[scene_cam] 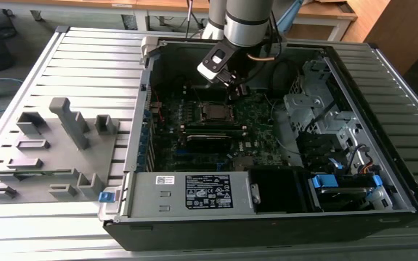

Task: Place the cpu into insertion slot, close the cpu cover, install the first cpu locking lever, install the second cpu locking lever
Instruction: 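Close the cpu cover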

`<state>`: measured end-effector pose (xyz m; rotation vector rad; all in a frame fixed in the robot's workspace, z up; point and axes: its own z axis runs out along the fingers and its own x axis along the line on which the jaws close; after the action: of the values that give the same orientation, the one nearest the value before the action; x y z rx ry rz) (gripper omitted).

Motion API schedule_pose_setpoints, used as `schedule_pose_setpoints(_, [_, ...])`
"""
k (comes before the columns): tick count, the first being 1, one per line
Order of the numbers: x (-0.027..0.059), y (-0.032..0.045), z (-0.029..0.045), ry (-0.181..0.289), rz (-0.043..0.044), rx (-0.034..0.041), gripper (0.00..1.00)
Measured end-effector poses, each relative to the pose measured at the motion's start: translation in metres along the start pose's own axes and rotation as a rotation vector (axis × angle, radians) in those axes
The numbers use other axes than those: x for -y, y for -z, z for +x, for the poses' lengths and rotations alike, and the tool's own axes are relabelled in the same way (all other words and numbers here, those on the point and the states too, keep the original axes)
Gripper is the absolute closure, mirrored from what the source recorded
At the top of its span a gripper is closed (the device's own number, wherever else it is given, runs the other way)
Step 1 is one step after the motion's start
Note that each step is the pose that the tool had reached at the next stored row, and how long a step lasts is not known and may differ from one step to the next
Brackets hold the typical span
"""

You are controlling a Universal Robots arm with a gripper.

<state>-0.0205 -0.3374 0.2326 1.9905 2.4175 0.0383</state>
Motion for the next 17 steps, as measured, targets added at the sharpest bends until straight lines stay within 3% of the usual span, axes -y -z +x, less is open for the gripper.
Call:
schedule_pose_setpoints(9, [0.0000,-0.0004,0.0000,0.077,0.0006,-0.0019,0.89])
schedule_pose_setpoints(17, [0.0000,-0.0005,0.0000,0.103,0.0009,-0.0025,0.89])
